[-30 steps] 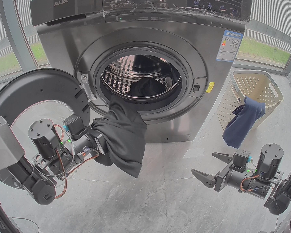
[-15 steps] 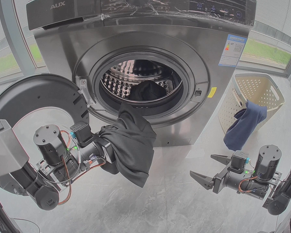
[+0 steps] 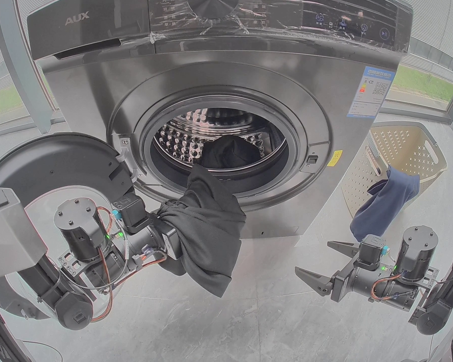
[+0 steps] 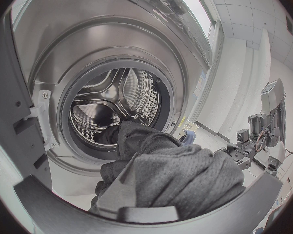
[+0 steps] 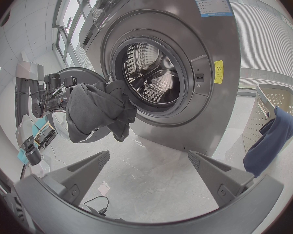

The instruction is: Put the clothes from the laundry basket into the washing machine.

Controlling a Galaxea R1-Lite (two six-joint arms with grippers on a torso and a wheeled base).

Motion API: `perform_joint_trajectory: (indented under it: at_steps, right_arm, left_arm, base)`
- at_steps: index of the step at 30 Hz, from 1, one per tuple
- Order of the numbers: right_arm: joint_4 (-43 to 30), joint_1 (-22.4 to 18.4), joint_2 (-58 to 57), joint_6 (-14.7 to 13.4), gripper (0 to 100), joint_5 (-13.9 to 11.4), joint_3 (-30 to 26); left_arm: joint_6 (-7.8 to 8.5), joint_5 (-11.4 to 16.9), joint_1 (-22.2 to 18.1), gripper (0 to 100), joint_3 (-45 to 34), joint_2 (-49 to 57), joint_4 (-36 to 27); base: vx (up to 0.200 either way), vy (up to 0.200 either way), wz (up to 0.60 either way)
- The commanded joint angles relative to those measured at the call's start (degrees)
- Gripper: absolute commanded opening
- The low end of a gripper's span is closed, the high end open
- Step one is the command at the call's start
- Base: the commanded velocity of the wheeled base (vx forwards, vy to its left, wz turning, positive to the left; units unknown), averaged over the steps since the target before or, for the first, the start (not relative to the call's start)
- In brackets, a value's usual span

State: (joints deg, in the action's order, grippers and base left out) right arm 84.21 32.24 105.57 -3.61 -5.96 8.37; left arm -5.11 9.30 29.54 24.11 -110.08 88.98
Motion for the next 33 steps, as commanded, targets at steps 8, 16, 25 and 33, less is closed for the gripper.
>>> perform_joint_trajectory:
  at_steps: [8,16,25,33]
  right_arm:
    - [0.0,0.3,0.1,0.0,100,0.0,-0.3]
    - [-0.1,1.2,0.1,0.0,100,0.1,-0.4]
    - [-0.2,2.1,0.1,-0.2,100,0.1,-0.5]
    - [-0.3,3.0,-0.3,-0.2,100,0.2,-0.5]
  left_arm:
    - [0.10,-0.1,1.0,0,-0.2,-0.7,0.1]
    - [0.10,-0.1,2.3,0,-0.3,-0.8,0.1]
    - [0.10,-0.1,3.2,0,-0.6,-0.7,0.1]
    - [0.19,-0.2,4.1,0,-0.5,-0.8,0.1]
  base:
    - [0.200,0.000,0.00]
    - [0.025,0.000,0.00]
    - [0.000,0.000,0.00]
    - [0.000,0.000,0.00]
